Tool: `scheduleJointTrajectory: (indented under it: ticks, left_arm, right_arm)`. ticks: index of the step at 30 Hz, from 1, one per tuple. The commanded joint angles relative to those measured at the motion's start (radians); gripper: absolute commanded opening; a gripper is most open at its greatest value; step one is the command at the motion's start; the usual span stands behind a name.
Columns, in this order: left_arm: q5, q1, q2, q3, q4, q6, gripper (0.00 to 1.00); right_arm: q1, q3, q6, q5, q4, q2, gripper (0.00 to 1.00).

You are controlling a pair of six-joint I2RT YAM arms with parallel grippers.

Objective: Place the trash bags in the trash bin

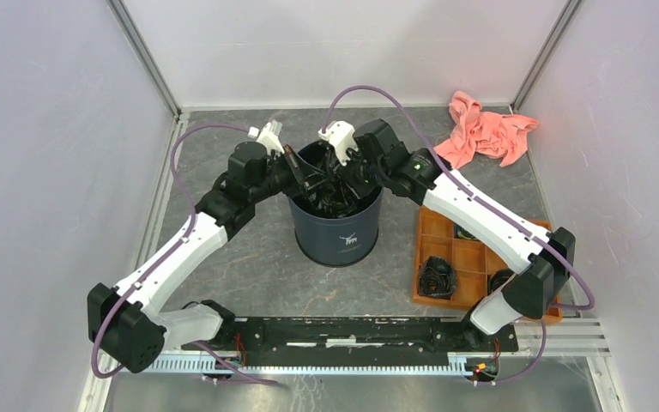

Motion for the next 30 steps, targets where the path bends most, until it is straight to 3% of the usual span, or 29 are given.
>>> scheduleJointTrajectory:
  ticks: [1,5,12,18,25,28,30]
  left_arm:
    - [-0.128,0.003,-0.075,0.059,-0.084,0.124,0.02]
    - [-0.219,0.002,-0.13,0.119,-0.151,0.232,0.02]
    - [-0.252,0.004,-0.169,0.099,-0.151,0.275,0.02]
    - [-0.272,0.004,-0.225,0.073,-0.111,0.259,0.02]
    - [-0.278,0.004,-0.24,0.083,-0.14,0.266,0.02]
    - [-0.302,0.003,-0.248,0.082,-0.148,0.27,0.02]
    - [-0.305,0.006,-0.251,0.083,-0.153,0.275,0.02]
  right_arm:
    - [0.0,0.019,-0.008,-0.005,-0.006,-0.062,0.38]
    - [0.0,-0.002,-0.029,0.017,-0.029,-0.147,0.57]
    - [0.0,-0.113,-0.051,0.023,0.043,-0.297,0.73]
    - [0.001,-0.248,-0.008,-0.077,0.316,-0.353,0.71]
    - [-0.007,-0.356,0.048,-0.029,0.568,-0.318,0.66]
    - [-0.018,-0.391,0.065,0.011,0.654,-0.321,0.59]
    - [-0.024,-0.408,0.073,0.018,0.688,-0.323,0.46]
